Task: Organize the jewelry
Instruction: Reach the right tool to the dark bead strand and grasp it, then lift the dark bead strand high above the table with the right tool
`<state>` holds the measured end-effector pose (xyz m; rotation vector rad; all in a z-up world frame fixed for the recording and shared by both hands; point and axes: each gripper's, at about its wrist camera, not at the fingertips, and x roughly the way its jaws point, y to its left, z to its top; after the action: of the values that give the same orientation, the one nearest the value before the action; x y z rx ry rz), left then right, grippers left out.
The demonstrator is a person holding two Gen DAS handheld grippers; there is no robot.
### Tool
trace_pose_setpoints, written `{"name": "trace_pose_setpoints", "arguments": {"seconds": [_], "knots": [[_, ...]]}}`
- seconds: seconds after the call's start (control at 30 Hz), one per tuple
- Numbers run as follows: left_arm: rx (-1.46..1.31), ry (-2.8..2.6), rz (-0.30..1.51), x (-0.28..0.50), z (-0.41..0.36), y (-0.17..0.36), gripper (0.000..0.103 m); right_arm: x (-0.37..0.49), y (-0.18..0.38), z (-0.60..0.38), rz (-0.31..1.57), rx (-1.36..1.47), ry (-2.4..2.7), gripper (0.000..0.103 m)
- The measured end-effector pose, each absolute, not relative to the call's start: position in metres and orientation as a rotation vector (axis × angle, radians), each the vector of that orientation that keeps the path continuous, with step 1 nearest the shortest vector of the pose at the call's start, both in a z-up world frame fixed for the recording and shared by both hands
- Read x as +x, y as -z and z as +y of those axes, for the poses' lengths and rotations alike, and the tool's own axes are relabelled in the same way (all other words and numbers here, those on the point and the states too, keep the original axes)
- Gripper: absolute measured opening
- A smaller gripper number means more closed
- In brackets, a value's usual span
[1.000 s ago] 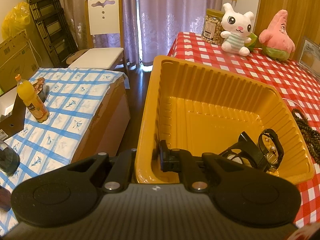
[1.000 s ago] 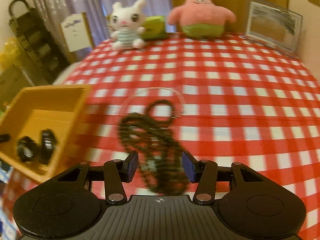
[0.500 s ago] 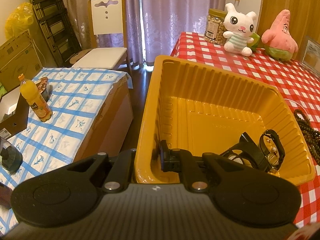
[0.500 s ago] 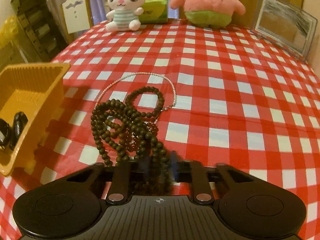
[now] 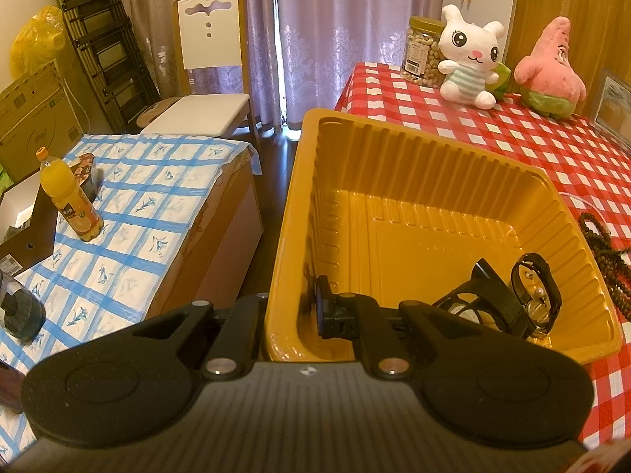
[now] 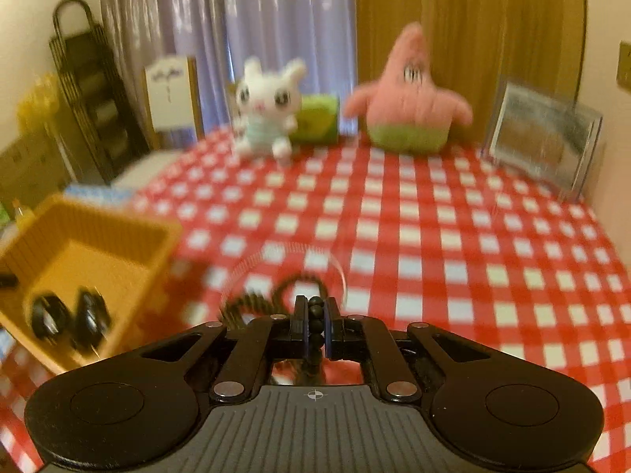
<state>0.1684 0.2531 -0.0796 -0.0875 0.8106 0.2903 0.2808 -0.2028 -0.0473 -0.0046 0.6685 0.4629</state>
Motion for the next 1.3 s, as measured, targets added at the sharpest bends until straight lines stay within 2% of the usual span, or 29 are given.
{"name": "trace_pose_setpoints", "arguments": {"seconds": [0.23,0.53,1.03,1.3], "knots": [[-0.082,-0.285,0.808,0.169,0.252,0.079,0.008,0.267,-0.019,-0.204,0.519,0.013,-0.493,0.007],[-0.079,-0.282,0.806,0.171,0.251,0.079,0.008,0.257,-0.090,-0.203,0.424,0.001,-0.538,0.007],[-0.081,-0.272,0.801,0.172,0.251,0.076,0.007,0.251,-0.190,-0.210,0.262,-0.053,-0.595,0.007],[-0.079,-0.267,0.797,0.174,0.248,0.075,0.007,0.253,-0.221,-0.183,0.188,-0.100,-0.672,0.007]]}}
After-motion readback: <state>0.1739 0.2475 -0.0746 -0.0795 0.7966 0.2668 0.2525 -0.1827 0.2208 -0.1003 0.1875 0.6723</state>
